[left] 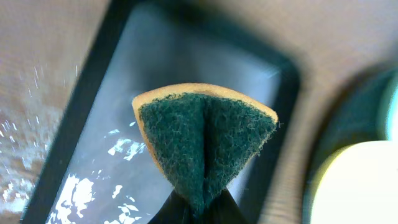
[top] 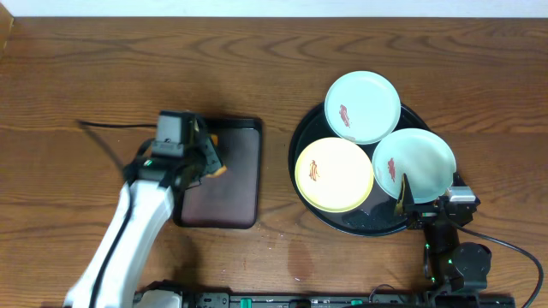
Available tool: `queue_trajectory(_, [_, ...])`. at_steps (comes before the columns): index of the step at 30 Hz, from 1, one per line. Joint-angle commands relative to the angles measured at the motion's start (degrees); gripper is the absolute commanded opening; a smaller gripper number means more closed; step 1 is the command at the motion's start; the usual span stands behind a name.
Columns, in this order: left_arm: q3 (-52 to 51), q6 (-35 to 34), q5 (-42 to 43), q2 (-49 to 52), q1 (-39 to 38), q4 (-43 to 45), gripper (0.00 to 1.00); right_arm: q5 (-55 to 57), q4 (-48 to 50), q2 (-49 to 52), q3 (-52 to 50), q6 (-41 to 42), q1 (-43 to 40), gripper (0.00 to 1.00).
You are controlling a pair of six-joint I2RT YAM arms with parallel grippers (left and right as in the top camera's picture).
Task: Clean dirty plates on tray and stack at the side
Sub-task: 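Lift the sponge with the left gripper and pull it back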
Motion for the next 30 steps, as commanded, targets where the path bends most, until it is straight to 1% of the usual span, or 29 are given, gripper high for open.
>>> queue_trajectory(1, [2.12,0.9,1.07,-7.74,-0.35,-0.33,0.07,0.13,-0.24,-0.26,-0.07,-0.83,-0.13,0.99])
queue_trajectory(3, [0.46,0.92,-0.28,-8.94,-1.4,0.15,0.07,0.11,-0.24,-0.26,-0.07,-0.83,-0.13,0.99])
queue_trajectory(5, [-2.62,0.9,-2.71,-7.85,-3.02,1.33,0.08,0.11,-0.24,-0.26,-0.07,-0.83,-0.13,0.99])
queue_trajectory(8, [-8.17,0.96,-3.02,-3.37,-5.05,7.02,0.08,0.11,-0.24,-0.26,-0.09,-0.83,-0.13,0.99])
queue_trajectory(9, [-9.68,2.12,-3.04,0.04,-5.51,9.4,0.08,0.13,-0.24,-0.26,-0.07,-0.83,-0.13,0.99])
queue_trajectory(12, [-8.7,4.5,-3.02,3.72,-5.11,9.66,0.07,0.11,-0.22,-0.26,-0.07,-0.83,-0.13,0.99])
queue_trajectory(14, [-6.86,4.61,-3.02,3.82,-4.59,8.37,0.08,0.13,-0.24,-0.26,-0.09,-0.83,-0.13,0.99])
queue_trajectory(16, [-2.36,5.05,-3.04,1.14,-4.17,4.74,0.07,0.13,-0.24,-0.26,-0.09,-0.83,-0.13,0.99])
queue_trajectory(20, [0.7,6.56,-3.04,-4.76,-4.2,2.84,0.08,0.11,-0.24,-0.26,-0.07,-0.83,-0.13,0.99])
queue_trajectory(22, [0.63,6.54,-3.04,-7.43,-4.2,2.82,0.07,0.11,-0.24,-0.26,-0.09,-0.83,-0.13,0.99])
queue_trajectory(25, [-0.2,6.51,-3.06,-7.82,-4.37,3.13,0.07,0.13,-0.24,-0.26,-0.07,-0.83,-0.13,0.99])
queue_trajectory(27, [-2.71,6.51,-3.06,-5.97,-4.61,5.42,0.07,0.11,-0.24,-0.26,-0.07,-0.83,-0.13,0.99])
queue_trajectory(30, [-6.99,6.54,-3.06,-0.59,-4.61,10.32,0.08,0.13,-0.24,-0.26,-0.09,-0.83,-0.13,0.99])
